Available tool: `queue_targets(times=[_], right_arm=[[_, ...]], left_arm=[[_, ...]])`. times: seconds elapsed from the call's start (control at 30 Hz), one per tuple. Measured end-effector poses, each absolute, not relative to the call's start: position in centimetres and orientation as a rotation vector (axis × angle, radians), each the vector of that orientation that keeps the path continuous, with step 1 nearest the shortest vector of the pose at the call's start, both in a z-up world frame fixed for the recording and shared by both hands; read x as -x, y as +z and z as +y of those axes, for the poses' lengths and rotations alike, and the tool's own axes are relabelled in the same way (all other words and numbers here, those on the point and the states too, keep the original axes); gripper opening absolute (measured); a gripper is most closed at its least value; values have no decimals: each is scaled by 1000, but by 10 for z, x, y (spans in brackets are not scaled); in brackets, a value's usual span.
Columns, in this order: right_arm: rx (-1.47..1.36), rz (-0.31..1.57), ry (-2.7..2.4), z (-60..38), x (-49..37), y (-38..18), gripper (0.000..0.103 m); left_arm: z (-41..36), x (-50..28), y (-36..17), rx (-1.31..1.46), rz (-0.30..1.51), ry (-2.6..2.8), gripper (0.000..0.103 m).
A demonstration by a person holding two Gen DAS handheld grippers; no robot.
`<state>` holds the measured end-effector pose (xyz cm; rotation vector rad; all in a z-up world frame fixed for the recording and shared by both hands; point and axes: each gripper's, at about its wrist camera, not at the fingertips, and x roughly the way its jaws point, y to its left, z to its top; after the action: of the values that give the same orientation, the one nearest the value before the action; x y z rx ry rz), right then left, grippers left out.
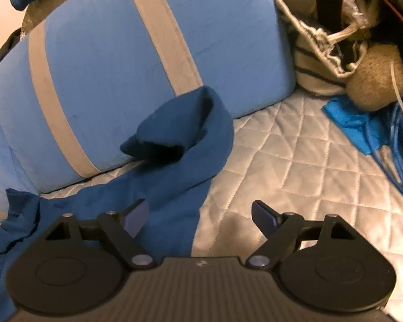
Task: Fold clothes
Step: 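Move the right gripper to the sweatshirt sleeve cuff, then grasp the sleeve cuff with the right gripper and lift it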
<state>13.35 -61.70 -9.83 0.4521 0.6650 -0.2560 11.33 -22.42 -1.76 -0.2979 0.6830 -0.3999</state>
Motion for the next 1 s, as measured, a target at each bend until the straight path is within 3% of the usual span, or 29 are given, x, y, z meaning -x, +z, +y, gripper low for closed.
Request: queue_targets(times=[0.53, 0.57, 0.6, 0.63, 0.7, 1.0], right_arm=[[-356, 616, -367, -633, -195, -103, 86], [-328, 626, -364, -632, -199, -104, 82], [-307, 636, -351, -631, -202, -105, 60], [-289, 644, -339, -630, -203, -106, 28], [-260, 646, -315, -624, -203, -102, 14], [185, 556, -123, -549, -153, -41, 10]], left_arm=[[-221, -116, -18, 335, 689, -424, 81], [-221, -116, -18, 334, 689, -425, 81], [-221, -117, -19, 334, 692, -424, 81], [-221, -118, -19, 333, 694, -422, 81], [-221, -119, -20, 336, 699, -418, 81], [-220, -118, -22, 335, 705, -414, 81]])
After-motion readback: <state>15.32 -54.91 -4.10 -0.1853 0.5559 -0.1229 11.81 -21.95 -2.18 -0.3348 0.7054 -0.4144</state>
